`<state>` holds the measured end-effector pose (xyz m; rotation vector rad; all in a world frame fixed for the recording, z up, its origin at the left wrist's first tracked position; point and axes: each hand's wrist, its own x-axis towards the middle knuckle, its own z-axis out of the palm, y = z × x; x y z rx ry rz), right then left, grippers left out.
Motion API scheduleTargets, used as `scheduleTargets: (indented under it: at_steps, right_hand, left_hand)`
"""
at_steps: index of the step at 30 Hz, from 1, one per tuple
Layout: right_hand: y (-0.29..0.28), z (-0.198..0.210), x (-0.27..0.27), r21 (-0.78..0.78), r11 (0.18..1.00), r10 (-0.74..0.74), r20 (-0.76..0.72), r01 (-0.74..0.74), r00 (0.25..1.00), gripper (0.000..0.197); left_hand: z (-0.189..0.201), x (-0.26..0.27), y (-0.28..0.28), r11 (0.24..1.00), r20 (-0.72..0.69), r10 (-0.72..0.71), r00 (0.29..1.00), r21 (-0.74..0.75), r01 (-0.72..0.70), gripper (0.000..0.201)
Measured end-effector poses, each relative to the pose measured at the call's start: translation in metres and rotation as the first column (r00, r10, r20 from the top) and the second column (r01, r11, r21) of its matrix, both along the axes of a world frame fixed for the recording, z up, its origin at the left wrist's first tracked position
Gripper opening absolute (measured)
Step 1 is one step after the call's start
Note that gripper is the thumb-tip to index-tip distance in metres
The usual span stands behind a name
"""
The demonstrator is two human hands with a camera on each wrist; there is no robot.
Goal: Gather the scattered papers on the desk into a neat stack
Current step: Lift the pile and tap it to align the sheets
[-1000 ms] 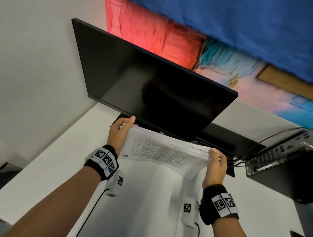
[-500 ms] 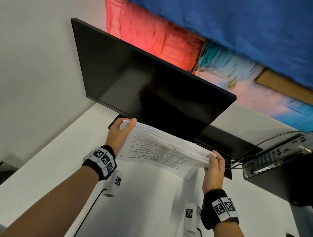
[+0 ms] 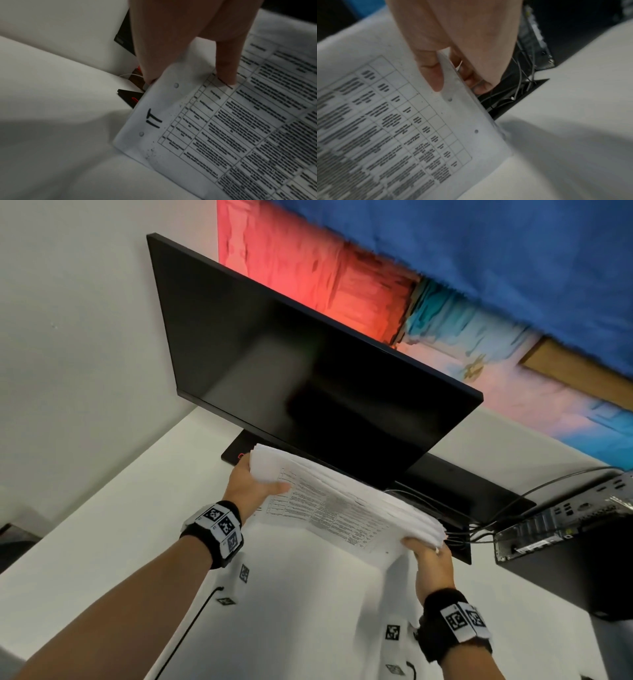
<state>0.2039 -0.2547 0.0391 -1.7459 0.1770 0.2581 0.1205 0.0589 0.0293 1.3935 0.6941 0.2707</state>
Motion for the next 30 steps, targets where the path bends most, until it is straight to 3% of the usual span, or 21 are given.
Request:
scheduleTargets:
  at_steps: [2, 5, 8, 12, 14, 17, 21, 24, 30]
  right_hand:
    - [0.006, -0.005, 0.0, 0.002, 1.0, -0.01, -0.015, 0.01, 1.0, 0.047]
    - [0.009, -0.001, -0.005, 0.058, 0.996, -0.067, 0.016, 0.066, 0.998, 0.049]
    - [-0.006, 0.002, -0.01, 0.124, 0.986, -0.118, 0.068, 0.109, 0.991, 0.05]
    - [-0.011, -0.002, -0.025, 0.015, 0.999, -0.046, 0.043, 0.046, 0.998, 0.04]
    - [-0.007, -0.005, -0.03, 0.024, 0.995, -0.099, -0.023, 0.1, 0.995, 0.041]
    - [-0.011, -0.006, -0.025, 0.059, 0.983, -0.169, -0.055, 0.172, 0.984, 0.056]
    - [-0.026, -0.004, -0.023, 0.043, 0.987, -0.158, -0.002, 0.158, 0.987, 0.055]
    - [-0.027, -0.007, -0.024, 0.036, 0.985, -0.167, -0.031, 0.168, 0.985, 0.052]
    - [-0.021, -0.015, -0.014, -0.018, 0.979, -0.202, -0.004, 0.202, 0.979, 0.044]
  left_hand:
    - [-0.002, 0.003, -0.003, 1.0, 0.011, -0.014, 1.0, -0.026, 0.014, 0.071]
    - [0.004, 0.0, -0.007, 0.995, 0.051, -0.025, 0.998, -0.094, 0.029, 0.05]
    - [0.008, -0.008, -0.002, 0.996, 0.114, -0.03, 0.993, -0.085, 0.04, 0.044]
    - [0.002, -0.01, -0.004, 0.989, 0.08, -0.134, 0.988, -0.046, 0.138, 0.051]
    - [0.001, -0.004, -0.015, 0.982, 0.027, -0.177, 0.984, -0.07, 0.178, 0.046]
    - [-0.001, 0.0, -0.023, 0.981, 0.03, -0.181, 0.983, -0.068, 0.182, 0.045]
    - [-0.008, -0.003, -0.015, 0.991, 0.071, -0.122, 0.99, -0.043, 0.126, 0.057]
    - [-0.015, -0.004, -0.02, 0.984, 0.025, -0.176, 0.984, -0.025, 0.177, 0.063]
    - [-0.012, 0.007, -0.036, 0.986, 0.013, -0.158, 0.987, -0.049, 0.159, 0.03]
